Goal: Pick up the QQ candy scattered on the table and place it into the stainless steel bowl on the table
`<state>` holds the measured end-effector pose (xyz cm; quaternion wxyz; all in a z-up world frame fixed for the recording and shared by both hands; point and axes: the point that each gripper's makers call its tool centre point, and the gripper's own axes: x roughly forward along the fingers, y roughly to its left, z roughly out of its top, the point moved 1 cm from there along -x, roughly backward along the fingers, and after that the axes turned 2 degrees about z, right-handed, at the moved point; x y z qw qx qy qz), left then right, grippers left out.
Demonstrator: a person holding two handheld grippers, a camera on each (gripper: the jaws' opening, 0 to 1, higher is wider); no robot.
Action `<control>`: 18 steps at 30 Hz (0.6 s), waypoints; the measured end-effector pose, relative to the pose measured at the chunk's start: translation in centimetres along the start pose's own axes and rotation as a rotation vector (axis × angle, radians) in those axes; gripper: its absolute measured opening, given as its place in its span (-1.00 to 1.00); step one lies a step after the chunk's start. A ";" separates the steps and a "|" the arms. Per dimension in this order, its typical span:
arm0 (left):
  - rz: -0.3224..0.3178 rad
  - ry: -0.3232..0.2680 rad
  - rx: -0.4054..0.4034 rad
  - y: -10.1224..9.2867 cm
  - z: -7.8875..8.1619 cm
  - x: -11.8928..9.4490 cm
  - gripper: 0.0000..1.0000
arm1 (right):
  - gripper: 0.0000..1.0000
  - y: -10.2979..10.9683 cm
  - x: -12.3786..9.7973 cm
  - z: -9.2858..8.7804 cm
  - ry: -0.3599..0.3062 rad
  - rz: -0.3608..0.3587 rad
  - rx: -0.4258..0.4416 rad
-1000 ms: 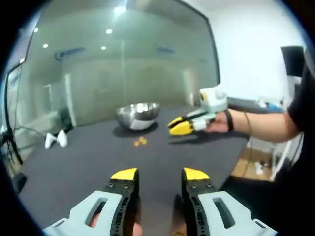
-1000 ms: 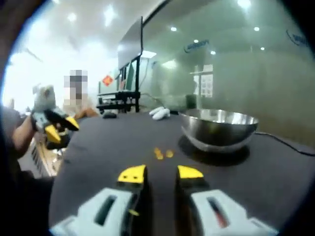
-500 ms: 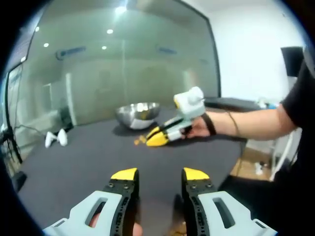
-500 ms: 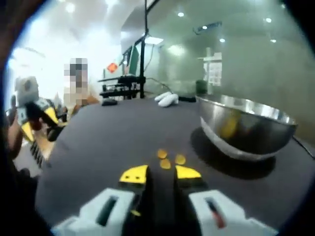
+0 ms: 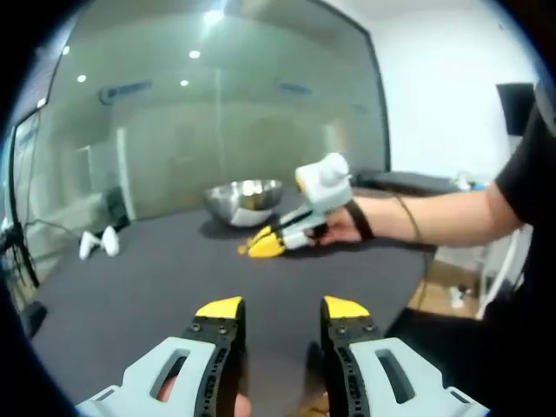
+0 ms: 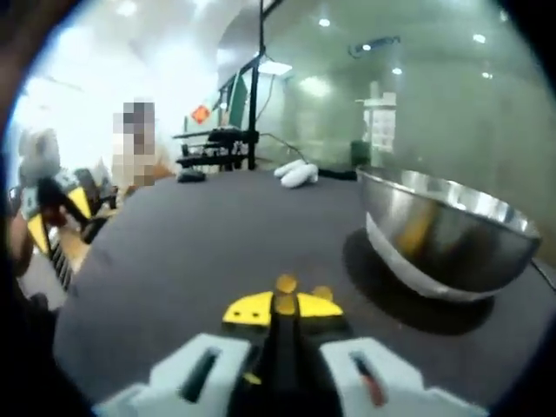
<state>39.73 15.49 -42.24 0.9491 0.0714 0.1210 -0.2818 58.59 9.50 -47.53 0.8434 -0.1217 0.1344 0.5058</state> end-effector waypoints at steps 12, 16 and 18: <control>-0.010 -0.015 0.020 0.2 0.3 -0.1 -0.29 | -0.83 -0.1 -2.3 1.4 -0.049 -0.032 0.044; -0.007 -0.003 0.017 0.3 0.1 -0.1 -0.29 | -0.83 -1.4 -4.6 3.0 -0.077 -0.103 0.045; -0.017 -0.010 0.023 0.1 0.2 -0.1 -0.29 | -0.83 -2.6 -5.9 4.9 -0.149 -0.148 0.014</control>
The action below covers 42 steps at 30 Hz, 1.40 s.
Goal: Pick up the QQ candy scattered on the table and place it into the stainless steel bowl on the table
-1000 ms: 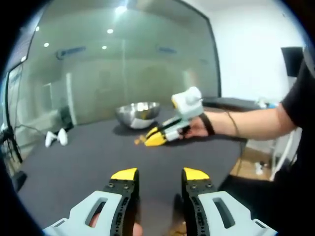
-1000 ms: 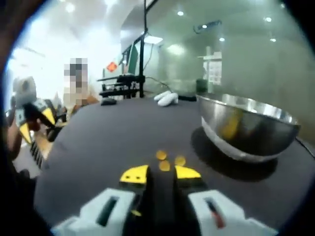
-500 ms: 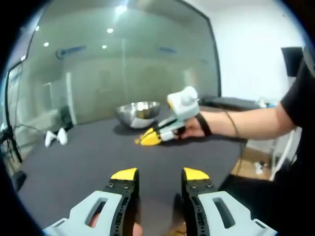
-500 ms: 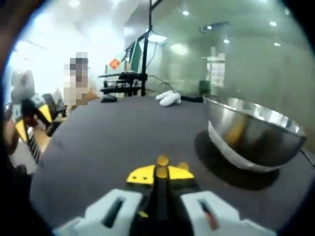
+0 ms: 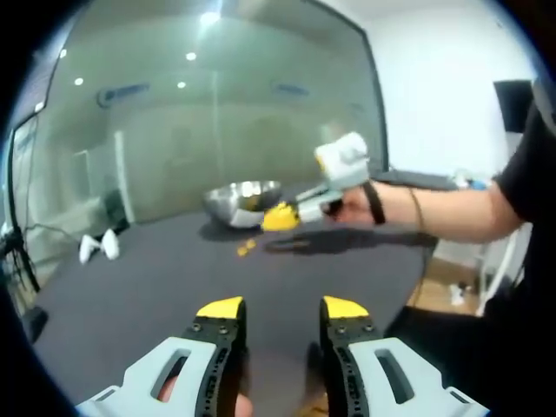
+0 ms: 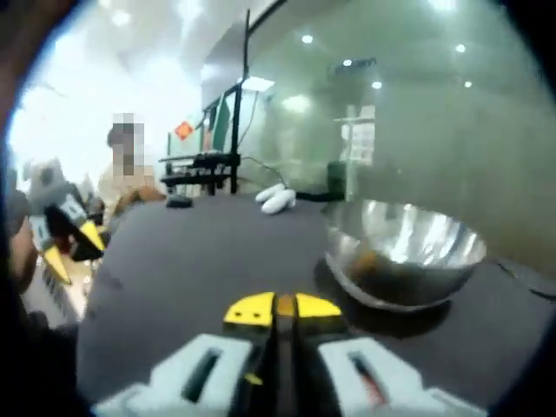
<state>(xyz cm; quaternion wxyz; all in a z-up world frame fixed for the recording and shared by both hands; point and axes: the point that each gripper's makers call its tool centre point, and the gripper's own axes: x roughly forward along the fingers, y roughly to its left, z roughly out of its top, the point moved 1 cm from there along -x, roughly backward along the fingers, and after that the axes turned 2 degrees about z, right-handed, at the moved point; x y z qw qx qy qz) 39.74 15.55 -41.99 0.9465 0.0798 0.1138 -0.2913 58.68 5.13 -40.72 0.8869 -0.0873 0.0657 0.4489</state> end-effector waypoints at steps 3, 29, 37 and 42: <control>-0.004 -0.004 0.007 -0.1 0.1 0.0 -0.32 | -0.84 -2.2 -0.9 2.7 -0.065 -0.058 -0.018; 0.004 -0.010 -0.016 -0.2 0.1 -1.1 -0.39 | -0.52 -10.2 1.3 6.1 -0.041 -0.260 0.052; 0.002 -0.010 -0.014 -0.5 0.2 -0.9 -0.39 | -0.52 -9.6 0.7 6.1 -0.037 -0.241 0.043; 0.002 -0.007 -0.013 -0.5 0.1 -0.9 -0.39 | -0.52 -8.6 -0.2 5.6 -0.035 -0.227 0.027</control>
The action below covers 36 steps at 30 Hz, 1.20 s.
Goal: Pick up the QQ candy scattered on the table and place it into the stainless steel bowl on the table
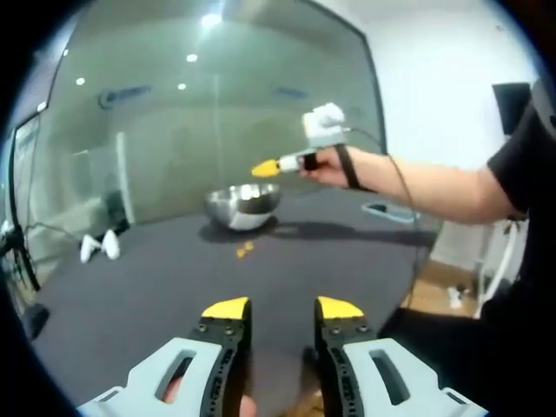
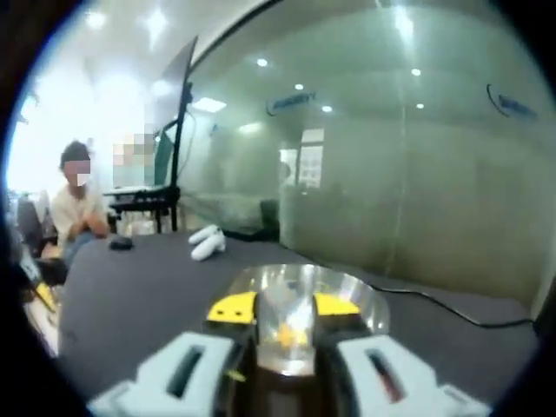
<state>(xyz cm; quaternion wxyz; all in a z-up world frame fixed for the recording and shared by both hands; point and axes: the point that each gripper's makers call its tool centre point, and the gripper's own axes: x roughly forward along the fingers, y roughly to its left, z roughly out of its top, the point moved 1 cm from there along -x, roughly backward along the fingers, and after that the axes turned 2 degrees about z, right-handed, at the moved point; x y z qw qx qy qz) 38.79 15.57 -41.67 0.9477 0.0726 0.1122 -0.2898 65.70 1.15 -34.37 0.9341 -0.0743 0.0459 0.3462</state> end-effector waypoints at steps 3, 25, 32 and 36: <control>0.002 -0.004 0.001 0.0 0.1 0.0 -0.39 | -0.52 -0.2 -0.2 -0.5 -0.007 0.017 0.016; 0.004 -0.016 0.009 0.3 0.6 0.6 -0.39 | -0.60 8.1 -5.5 -8.5 0.090 0.285 -0.018; 0.011 -0.010 0.003 0.5 0.2 0.4 -0.39 | -0.60 9.4 -3.5 -10.0 0.129 0.309 -0.045; 0.017 -0.006 0.000 0.6 0.0 0.3 -0.39 | -0.59 9.8 -1.5 -11.1 0.157 0.330 -0.056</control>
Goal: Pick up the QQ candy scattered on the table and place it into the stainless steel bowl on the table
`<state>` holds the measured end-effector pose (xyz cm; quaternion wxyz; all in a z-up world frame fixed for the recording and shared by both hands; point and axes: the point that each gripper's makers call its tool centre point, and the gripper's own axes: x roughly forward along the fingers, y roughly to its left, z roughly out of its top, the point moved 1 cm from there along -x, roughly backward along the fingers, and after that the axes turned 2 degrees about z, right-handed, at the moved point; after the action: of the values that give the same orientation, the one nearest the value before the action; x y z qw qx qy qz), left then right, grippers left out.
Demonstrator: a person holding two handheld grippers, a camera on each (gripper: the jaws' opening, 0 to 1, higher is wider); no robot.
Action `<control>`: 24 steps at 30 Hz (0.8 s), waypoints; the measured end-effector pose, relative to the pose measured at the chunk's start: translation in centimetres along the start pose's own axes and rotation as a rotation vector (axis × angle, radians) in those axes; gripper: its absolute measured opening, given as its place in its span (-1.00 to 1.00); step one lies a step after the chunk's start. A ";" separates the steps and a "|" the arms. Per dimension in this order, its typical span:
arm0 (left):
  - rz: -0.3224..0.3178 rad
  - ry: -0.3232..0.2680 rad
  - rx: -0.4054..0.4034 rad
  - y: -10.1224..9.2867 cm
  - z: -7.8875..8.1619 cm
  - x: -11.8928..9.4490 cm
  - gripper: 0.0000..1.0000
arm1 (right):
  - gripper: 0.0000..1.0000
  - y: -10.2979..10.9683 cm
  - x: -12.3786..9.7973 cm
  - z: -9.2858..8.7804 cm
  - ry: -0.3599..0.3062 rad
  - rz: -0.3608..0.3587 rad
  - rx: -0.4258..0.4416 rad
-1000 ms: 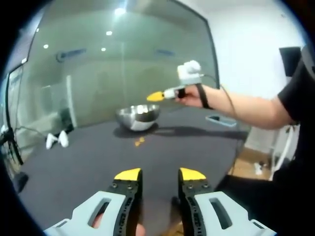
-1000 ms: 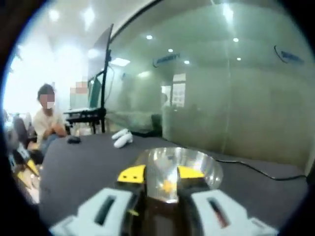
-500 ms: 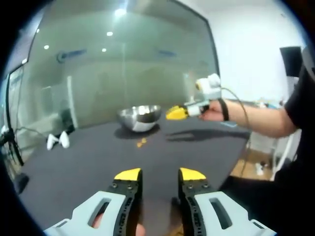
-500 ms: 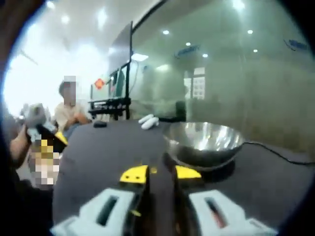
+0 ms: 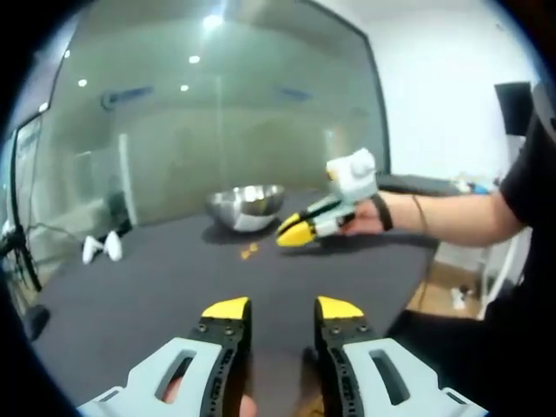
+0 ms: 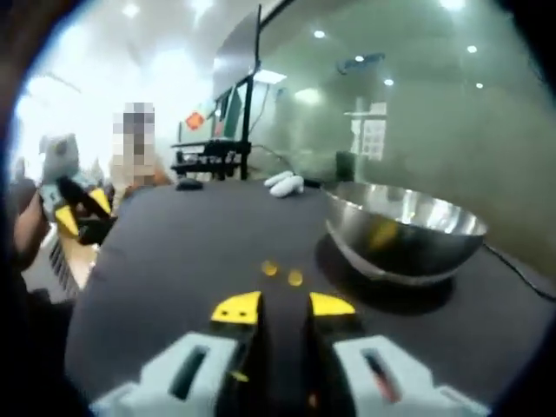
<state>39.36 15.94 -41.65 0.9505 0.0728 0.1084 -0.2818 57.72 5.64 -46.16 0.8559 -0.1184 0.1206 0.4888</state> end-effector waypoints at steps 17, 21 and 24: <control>0.037 0.004 -0.019 1.7 -0.4 -0.7 -0.40 | -0.66 -1.1 4.8 0.2 0.043 -0.004 -0.008; 0.041 0.004 -0.021 1.8 -0.4 -0.8 -0.40 | -0.83 -1.2 5.0 0.1 0.049 -0.005 -0.005; 0.042 0.006 -0.022 1.8 -0.5 -0.8 -0.40 | -0.84 -1.4 5.0 0.2 0.052 -0.006 -0.030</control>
<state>39.61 18.00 -41.77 0.9566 0.0654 0.1131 -0.2605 61.38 9.09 -47.48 0.8520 -0.1444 0.1349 0.4848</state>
